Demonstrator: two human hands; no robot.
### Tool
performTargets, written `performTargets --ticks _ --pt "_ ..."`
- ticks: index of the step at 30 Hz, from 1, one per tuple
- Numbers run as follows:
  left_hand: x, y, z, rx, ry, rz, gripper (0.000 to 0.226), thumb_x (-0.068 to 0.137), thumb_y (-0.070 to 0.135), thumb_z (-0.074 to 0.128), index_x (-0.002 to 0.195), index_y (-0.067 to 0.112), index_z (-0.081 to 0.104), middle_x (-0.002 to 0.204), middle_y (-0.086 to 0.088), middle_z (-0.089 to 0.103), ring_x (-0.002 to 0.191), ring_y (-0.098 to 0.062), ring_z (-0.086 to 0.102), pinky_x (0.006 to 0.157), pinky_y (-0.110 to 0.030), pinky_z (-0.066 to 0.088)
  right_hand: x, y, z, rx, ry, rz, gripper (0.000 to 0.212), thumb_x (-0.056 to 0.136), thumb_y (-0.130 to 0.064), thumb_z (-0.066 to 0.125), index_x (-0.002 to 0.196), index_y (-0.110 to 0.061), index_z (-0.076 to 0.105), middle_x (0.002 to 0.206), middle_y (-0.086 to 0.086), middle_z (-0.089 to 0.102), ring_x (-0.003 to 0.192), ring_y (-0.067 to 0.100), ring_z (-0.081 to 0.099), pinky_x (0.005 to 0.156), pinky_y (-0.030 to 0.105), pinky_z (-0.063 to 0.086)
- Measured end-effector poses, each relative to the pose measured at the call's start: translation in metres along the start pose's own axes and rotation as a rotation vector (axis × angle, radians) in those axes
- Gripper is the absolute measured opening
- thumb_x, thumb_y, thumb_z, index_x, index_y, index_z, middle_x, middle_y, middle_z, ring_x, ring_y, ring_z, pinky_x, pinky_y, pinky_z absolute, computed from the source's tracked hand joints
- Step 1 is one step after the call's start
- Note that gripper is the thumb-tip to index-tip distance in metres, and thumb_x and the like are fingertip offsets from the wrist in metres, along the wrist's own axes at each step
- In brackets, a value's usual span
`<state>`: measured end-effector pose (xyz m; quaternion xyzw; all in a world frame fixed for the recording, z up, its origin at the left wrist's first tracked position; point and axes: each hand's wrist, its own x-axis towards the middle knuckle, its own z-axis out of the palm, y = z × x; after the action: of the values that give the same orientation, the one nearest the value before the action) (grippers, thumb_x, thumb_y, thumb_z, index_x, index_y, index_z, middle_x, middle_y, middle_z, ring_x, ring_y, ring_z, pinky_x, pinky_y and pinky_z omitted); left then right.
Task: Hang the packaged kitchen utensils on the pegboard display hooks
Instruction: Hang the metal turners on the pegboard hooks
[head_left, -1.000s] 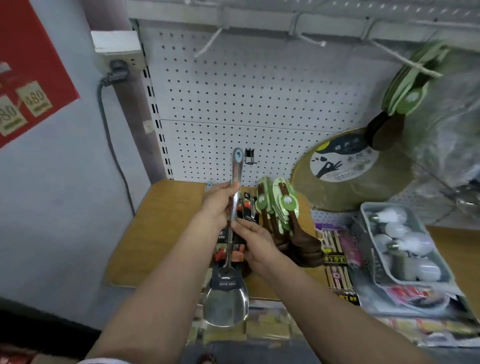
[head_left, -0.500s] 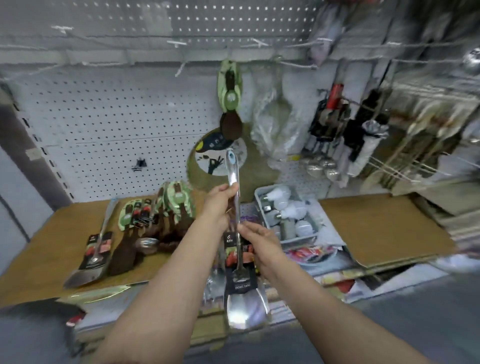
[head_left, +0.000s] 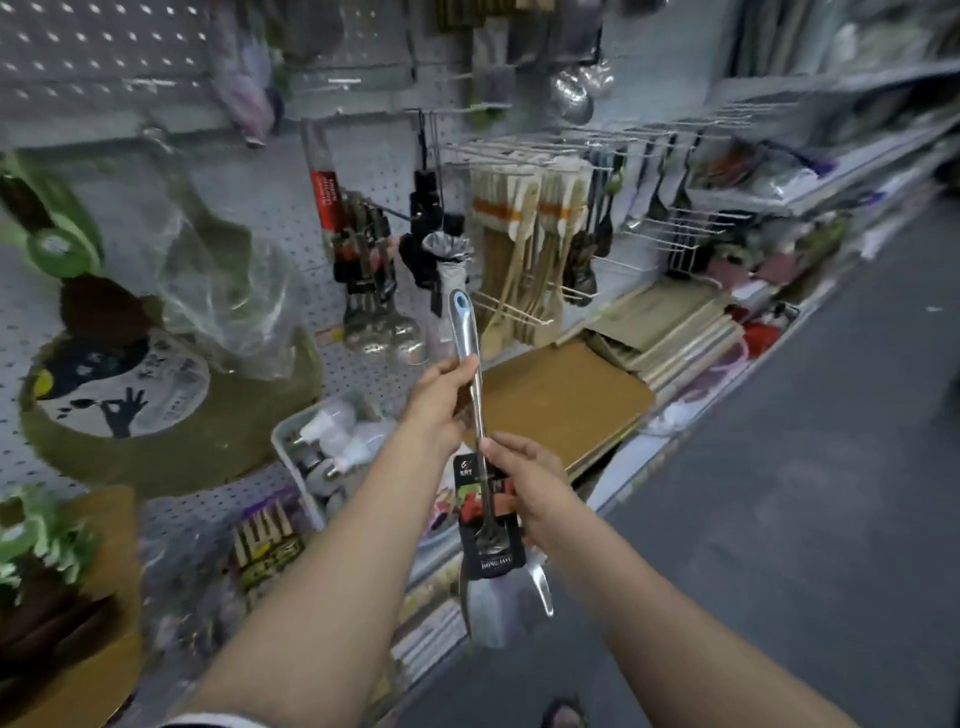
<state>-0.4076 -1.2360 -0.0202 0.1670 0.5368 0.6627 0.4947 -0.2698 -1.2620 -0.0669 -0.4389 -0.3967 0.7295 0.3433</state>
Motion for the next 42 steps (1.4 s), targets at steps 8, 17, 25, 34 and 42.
performTargets --ticks 8,17,25,34,42 --pt "0.1 -0.023 0.162 -0.049 -0.16 -0.046 0.018 0.09 0.016 0.074 0.103 0.017 0.062 0.076 0.001 0.064 0.066 -0.015 0.057 0.062 -0.029 0.044 0.088 -0.098 -0.116 0.006 0.12 -0.05 0.04 0.085 -0.012 0.08 0.12 -0.006 0.061 0.092 0.017 0.072 0.063 0.026 0.071 0.056 0.038 0.059" --pt "0.193 -0.024 0.307 -0.013 -0.213 -0.085 0.014 0.089 0.025 0.076 0.089 0.021 0.063 0.072 0.001 0.061 0.061 -0.013 0.054 0.055 -0.025 0.041 0.187 -0.192 -0.21 0.008 0.204 -0.102 0.036 0.084 -0.011 0.08 0.116 -0.006 0.063 0.085 0.015 0.075 0.064 0.028 0.071 0.064 0.042 0.059" --pt "0.267 -0.014 0.381 0.012 -0.126 -0.02 0.013 0.089 0.017 0.076 0.097 0.013 0.066 0.079 -0.001 0.065 0.068 -0.017 0.058 0.065 -0.031 0.05 0.275 -0.242 -0.255 0.071 0.123 -0.087 0.033 0.088 -0.009 0.077 0.118 -0.006 0.064 0.083 0.017 0.075 0.055 0.027 0.068 0.047 0.033 0.056" --pt "0.335 0.004 0.457 -0.066 0.044 0.081 0.014 0.087 0.02 0.077 0.095 0.018 0.067 0.078 0.001 0.066 0.069 -0.014 0.057 0.06 -0.03 0.045 0.379 -0.316 -0.307 0.027 -0.124 -0.068 0.034 0.087 -0.007 0.075 0.12 -0.005 0.064 0.091 0.018 0.074 0.068 0.03 0.072 0.054 0.037 0.058" --pt "0.36 0.001 0.503 -0.119 0.204 0.129 0.019 0.086 0.022 0.077 0.1 0.016 0.066 0.081 0.0 0.065 0.075 -0.016 0.055 0.064 -0.03 0.045 0.439 -0.352 -0.349 -0.023 -0.338 0.003 0.034 0.085 -0.007 0.077 0.117 -0.009 0.066 0.089 0.015 0.077 0.078 0.032 0.072 0.065 0.042 0.058"
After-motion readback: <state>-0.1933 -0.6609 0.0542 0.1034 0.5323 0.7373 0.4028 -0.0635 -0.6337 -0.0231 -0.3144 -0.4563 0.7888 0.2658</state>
